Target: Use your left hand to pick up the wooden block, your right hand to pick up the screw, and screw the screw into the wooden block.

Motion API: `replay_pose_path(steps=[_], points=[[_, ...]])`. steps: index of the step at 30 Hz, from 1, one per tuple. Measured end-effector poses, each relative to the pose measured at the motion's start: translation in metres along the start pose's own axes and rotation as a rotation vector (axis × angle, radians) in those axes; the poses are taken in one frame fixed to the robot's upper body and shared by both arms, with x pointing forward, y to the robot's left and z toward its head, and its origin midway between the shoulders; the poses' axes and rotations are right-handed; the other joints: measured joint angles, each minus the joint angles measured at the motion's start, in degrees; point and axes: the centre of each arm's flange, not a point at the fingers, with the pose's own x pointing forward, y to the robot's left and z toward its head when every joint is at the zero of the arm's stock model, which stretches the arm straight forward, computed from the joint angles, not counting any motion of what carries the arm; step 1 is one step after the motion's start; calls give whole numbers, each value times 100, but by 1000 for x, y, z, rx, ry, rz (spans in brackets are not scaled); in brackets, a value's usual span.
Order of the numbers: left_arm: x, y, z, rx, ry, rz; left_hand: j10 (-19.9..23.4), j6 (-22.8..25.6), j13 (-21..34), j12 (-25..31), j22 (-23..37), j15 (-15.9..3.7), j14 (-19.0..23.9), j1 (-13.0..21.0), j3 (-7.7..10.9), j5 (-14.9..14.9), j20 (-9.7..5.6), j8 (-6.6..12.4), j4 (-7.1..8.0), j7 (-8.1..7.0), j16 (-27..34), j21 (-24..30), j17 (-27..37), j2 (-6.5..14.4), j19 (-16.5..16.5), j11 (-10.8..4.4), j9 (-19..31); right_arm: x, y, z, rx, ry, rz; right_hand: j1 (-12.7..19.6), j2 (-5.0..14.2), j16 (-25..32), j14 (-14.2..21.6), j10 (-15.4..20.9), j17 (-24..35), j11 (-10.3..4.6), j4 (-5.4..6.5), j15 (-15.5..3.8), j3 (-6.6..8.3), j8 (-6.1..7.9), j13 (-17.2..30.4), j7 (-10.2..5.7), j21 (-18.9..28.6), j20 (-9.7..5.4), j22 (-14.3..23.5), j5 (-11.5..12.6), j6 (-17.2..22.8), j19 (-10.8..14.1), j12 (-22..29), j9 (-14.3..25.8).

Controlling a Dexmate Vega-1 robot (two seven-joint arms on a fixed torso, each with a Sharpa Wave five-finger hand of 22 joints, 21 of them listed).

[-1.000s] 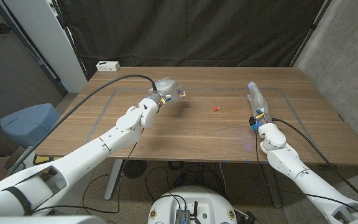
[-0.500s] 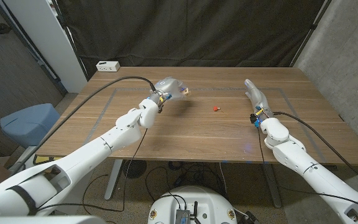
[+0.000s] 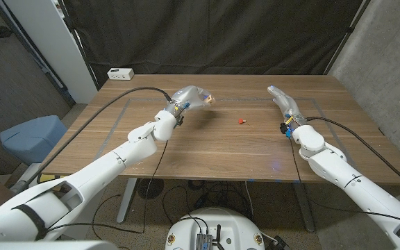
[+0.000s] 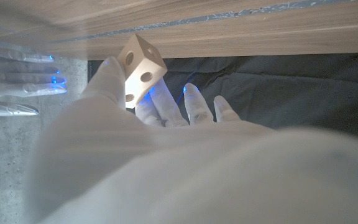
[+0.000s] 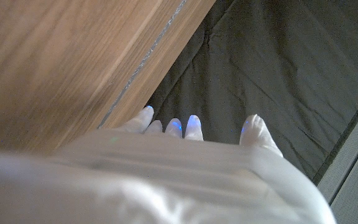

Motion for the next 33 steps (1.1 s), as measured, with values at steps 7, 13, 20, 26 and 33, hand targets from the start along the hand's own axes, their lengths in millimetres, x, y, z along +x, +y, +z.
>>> replay_pose_path(steps=[7, 13, 20, 26, 33], points=[[3, 1, -5, -105, -2, 1, 12, 7, -1, -16, 0, -3, 38, 15, -3, -1, -61, -1, -3, 8, 0, 0, 23, 42, 0, -12, 1, 4, -5, 10, -76, -6, 32, 345, -96, 0, 111, 51, 0, 11, -130, 13, 85, 22, 15, -13, 0, 41, 0, 90, 110, 121, 0, 0], [5, -1, -8, -187, 2, -10, 11, 7, 25, -17, 0, -3, 38, 15, -19, -1, -60, -44, -20, 8, 0, 0, 27, 41, 0, -12, 0, 5, -10, 21, -149, -18, 55, 566, -173, 0, 110, 91, 1, 52, -155, 13, 156, 66, 30, -4, 0, 41, 0, 173, 244, 183, 0, 29], [7, -2, -11, -272, 11, -23, 11, 7, 28, -17, -1, -3, 38, 15, -45, -2, -39, -44, -10, 8, 0, 0, 26, 41, -22, -11, 0, 6, -11, 28, -227, -16, 72, 898, -371, 45, 253, 266, 1, 22, -134, 13, 223, 154, 30, 43, 0, 92, 0, 217, 511, 296, 64, 56], [9, -3, -12, -343, 22, -34, 11, 6, 27, -18, -1, -4, -5, 15, -62, -2, -39, -44, -27, 8, 0, 0, 26, 40, -21, -11, 0, 6, -11, 37, -312, -14, 85, 1040, -512, 45, 315, 327, 16, 20, -157, 13, 248, 199, 30, 81, 0, 82, 0, 217, 632, 347, 64, 57], [10, -4, -13, -401, 31, -42, 11, 6, 53, -21, -1, -4, -4, 15, -66, -2, -8, -44, -32, 8, 0, 0, 53, 40, -52, -11, -1, 6, -9, 47, -441, -7, 92, 1184, -612, 45, 387, 358, 16, -11, -135, 3, 270, 253, 56, 81, 0, 105, 0, 216, 754, 431, 64, 83]])
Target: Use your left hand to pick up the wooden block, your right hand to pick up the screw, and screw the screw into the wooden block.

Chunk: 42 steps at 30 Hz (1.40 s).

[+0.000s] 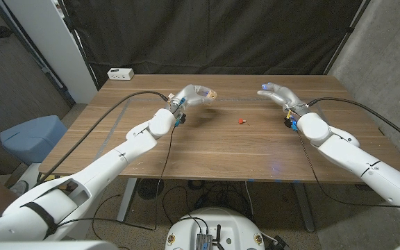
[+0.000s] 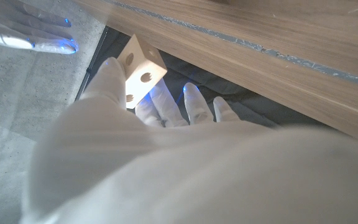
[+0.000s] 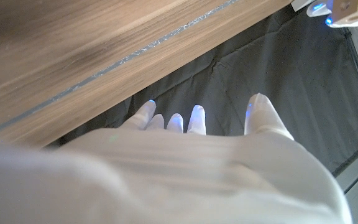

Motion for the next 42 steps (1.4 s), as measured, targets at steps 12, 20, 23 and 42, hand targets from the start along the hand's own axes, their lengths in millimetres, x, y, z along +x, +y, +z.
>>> replay_pose_path(steps=[12, 20, 23, 42], points=[[1, -1, -7, -68, 5, -10, 0, 0, 3, -7, 0, 0, 0, 0, -16, 0, -22, 0, 15, 0, 0, 0, 0, -1, -21, 1, 29, -1, -3, 9, -147, -1, 11, 199, -89, 0, 92, 61, 0, 1, 4, 31, 38, 43, -1, -31, 0, 7, 0, -28, 93, 69, 0, 26], [2, 3, -8, -133, -31, -11, -16, 2, 33, -18, 0, 0, 0, 31, -23, -5, -21, -45, 9, -3, 39, 0, 39, 34, -21, 16, 29, -2, -5, 24, -272, -25, 54, 310, -129, 0, 92, 61, 0, 1, 13, 31, 76, 53, -1, -52, 0, 27, 0, -66, 114, 89, -21, 26], [2, 5, -9, -152, -40, -10, -21, 63, 33, -26, -1, 22, 22, 45, -23, 2, -60, -46, 8, -2, 60, 0, 53, 49, 41, 21, 28, -1, -5, 28, -316, -29, 67, 361, -181, 0, 92, 61, -1, 1, 13, 31, 76, 64, -1, -72, 0, 27, 0, -67, 133, 89, -24, 26], [-4, 18, -22, -256, -38, 12, -54, 62, 53, -63, 29, -9, 53, 68, -75, 17, -42, -50, 3, -2, 82, 0, 106, 99, 65, 11, 25, 9, 2, 48, -528, -50, 166, 596, -247, -32, 47, -127, -1, 40, 36, 74, 146, 85, 26, -66, -47, 94, 0, -90, 185, 63, -110, 53]])
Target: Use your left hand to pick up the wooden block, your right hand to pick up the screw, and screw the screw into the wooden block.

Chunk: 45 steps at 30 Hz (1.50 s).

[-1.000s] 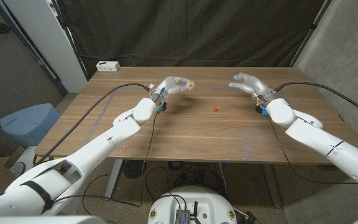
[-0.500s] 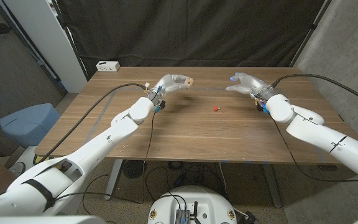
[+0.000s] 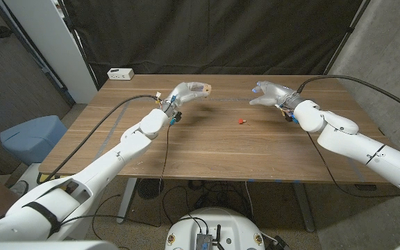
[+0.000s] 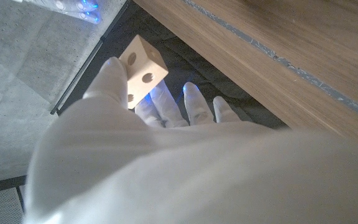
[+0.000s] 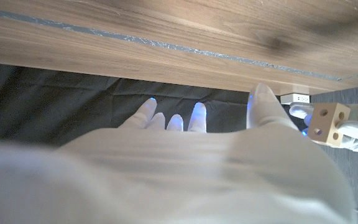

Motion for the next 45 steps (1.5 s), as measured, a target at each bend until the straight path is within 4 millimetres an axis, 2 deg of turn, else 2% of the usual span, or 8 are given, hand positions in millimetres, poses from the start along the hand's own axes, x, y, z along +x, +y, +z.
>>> replay_pose_path(steps=[18, 25, 29, 35, 43, 45], points=[[-3, 7, -14, -88, 10, 42, -10, -2, 35, -42, -1, 0, 0, -32, -44, -1, -20, -17, 3, 0, 22, 0, 27, 31, -23, 10, 3, 13, 1, 20, -190, -44, 73, 173, -54, -3, -19, -51, 0, -51, 2, 19, 67, 0, -1, -31, -21, 70, 0, -43, -9, 55, 0, 26], [0, 5, -17, -115, 6, 48, -10, -1, 35, -54, -2, 21, -21, -32, -44, -1, -20, -18, 3, 0, 22, 0, 54, 30, -23, 10, 3, 15, 3, 25, -251, -66, 91, 323, -84, -3, 13, -60, 0, -105, -21, -14, 108, 58, -1, -132, -21, 110, 0, -43, 49, 95, 0, 53], [1, 4, -18, -131, 0, 48, -10, 31, 34, -54, -2, 21, -21, -32, -44, -1, -20, -22, 2, -32, 35, 0, 54, 30, -23, 10, 3, 17, 6, 25, -285, -79, 103, 362, -122, -3, 44, -60, 0, -104, 7, -45, 135, 65, -1, -172, -21, 121, 0, -43, 90, 112, 1, 80], [3, 2, -20, -157, -7, 47, -10, 31, 52, -62, -2, 21, -21, -32, -62, -1, -52, -23, 20, -33, 43, 0, 53, 30, -55, 11, 2, 19, 8, 25, -324, -94, 119, 436, -150, 32, 96, -60, 27, -104, -3, -54, 144, 107, -1, -182, 4, 87, 0, -43, 101, 180, 1, 79], [5, -2, -23, -183, -9, 44, -13, 30, 52, -74, -2, -1, -43, -48, -62, -1, -52, -40, 19, -32, 43, 0, 80, 46, -55, 14, 1, 24, 12, 29, -376, -114, 154, 492, -206, 32, 96, -83, 27, -126, -9, -54, 150, 108, -2, -182, 8, 118, 0, -89, 101, 211, 1, 111], [6, -3, -23, -186, -8, 42, -13, 30, 52, -95, -2, -1, -43, -48, -62, -1, -52, -43, 19, -32, 43, 0, 80, 46, -55, 14, 0, 25, 12, 29, -381, -116, 160, 507, -221, 32, 96, -91, 27, -135, -1, -53, 158, 150, -2, -182, 8, 118, 0, -93, 101, 211, 1, 132]])
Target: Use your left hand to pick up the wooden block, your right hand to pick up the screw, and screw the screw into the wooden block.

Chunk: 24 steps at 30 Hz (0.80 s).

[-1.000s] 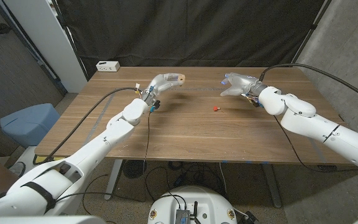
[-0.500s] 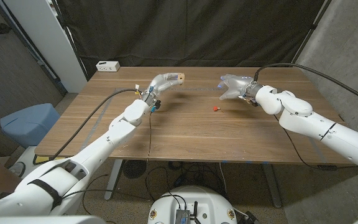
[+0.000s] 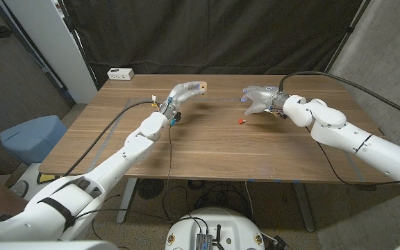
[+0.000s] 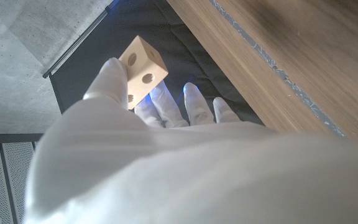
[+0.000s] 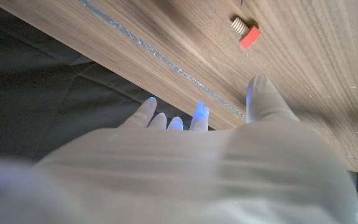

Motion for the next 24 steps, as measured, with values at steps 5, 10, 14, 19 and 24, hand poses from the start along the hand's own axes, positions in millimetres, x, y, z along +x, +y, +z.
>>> replay_pose_path(steps=[5, 10, 14, 19, 24], points=[[1, -2, 0, -4, -1, -5, -5, -1, 0, 0, 0, 0, 0, -20, -22, 0, 0, -1, 9, 0, 22, 0, 0, 23, 0, 5, -1, 4, -1, 2, -17, -8, 17, 38, -34, 0, -22, -42, 0, 2, 12, 22, 12, 23, 0, 23, 0, 0, 0, 0, 22, -1, 0, 25], [3, -4, -2, -6, 4, -9, -6, -1, -2, -4, 0, 0, 0, 4, -23, -1, 0, -18, 8, 1, 23, 0, 20, 46, 0, 6, -2, 8, 1, 6, -45, -18, 47, 156, -40, 0, -53, -96, 0, 56, 9, 52, 57, 77, 19, 84, 0, 0, 0, 0, 83, -1, 0, 53], [4, -4, -3, -8, 5, -9, -6, -1, -3, -15, 0, 0, 0, 11, -26, -1, 0, -19, 5, 1, 23, 0, 27, 53, 0, 6, 3, 10, 2, 6, -53, -18, 56, 180, -45, 0, -53, -114, 21, 74, -8, 52, 74, 163, 29, 138, 0, 0, 0, 0, 138, -1, 0, 80], [5, -5, -3, -9, 5, -10, -6, -2, -4, -15, -1, 0, 0, 11, -38, -1, -21, -17, -8, 1, 23, 0, 27, 52, -22, 6, 3, 13, 4, 7, -63, -21, 64, 248, -53, 0, -53, -113, 27, 74, 9, 52, 103, 228, 28, 146, 0, 0, 0, 0, 229, -1, 0, 106], [5, -6, -3, -9, 10, -11, -6, -2, -4, -15, -1, 0, 0, 10, -50, -1, -30, 5, -19, 1, 23, 0, 27, 51, -31, 6, 3, 15, 6, 9, -87, -26, 69, 303, -44, 0, -53, -70, 27, 117, 33, 52, 127, 275, 28, 186, 0, 23, 0, 0, 268, -24, 0, 133]])
